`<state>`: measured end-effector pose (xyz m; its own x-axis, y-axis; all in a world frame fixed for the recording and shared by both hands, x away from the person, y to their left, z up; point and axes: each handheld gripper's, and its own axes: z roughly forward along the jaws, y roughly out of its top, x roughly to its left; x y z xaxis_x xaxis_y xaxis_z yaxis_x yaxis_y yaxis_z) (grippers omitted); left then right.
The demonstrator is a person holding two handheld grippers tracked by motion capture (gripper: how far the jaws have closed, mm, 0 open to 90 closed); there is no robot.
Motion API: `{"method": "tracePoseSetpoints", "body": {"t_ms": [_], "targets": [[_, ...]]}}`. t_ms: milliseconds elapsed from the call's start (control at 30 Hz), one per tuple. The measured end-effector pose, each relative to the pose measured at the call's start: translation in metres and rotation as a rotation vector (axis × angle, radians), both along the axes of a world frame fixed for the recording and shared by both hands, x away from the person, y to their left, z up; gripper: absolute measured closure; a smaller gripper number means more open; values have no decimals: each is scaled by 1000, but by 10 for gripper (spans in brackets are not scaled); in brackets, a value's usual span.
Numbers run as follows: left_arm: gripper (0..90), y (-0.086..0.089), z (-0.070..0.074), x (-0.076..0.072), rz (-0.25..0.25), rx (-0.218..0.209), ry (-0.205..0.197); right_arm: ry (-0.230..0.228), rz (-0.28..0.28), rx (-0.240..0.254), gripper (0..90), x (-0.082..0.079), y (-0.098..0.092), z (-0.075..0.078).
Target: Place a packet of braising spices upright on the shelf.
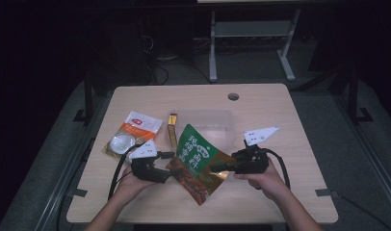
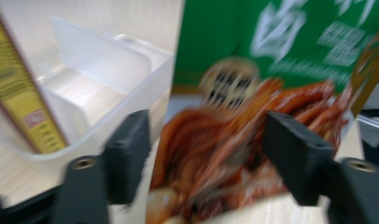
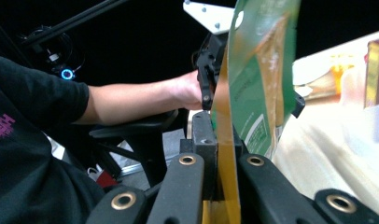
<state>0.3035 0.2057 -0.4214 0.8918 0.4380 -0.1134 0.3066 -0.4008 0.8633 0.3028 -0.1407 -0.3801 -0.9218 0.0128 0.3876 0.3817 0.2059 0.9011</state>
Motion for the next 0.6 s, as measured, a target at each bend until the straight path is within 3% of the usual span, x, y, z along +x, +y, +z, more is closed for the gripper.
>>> {"method": "tracePoseSetpoints", "body": {"t_ms": [200,333,600], "targets": [[239,3,4,-3,14,14,-17,-33,-38,17,900,1,-12,13],[172,2,4,-6,5,65,-8,-51,-77,10,900,0,-19,21],[143,11,1,-20,6,110,-8,-46,-176,1,900,5,-36,32]]}}
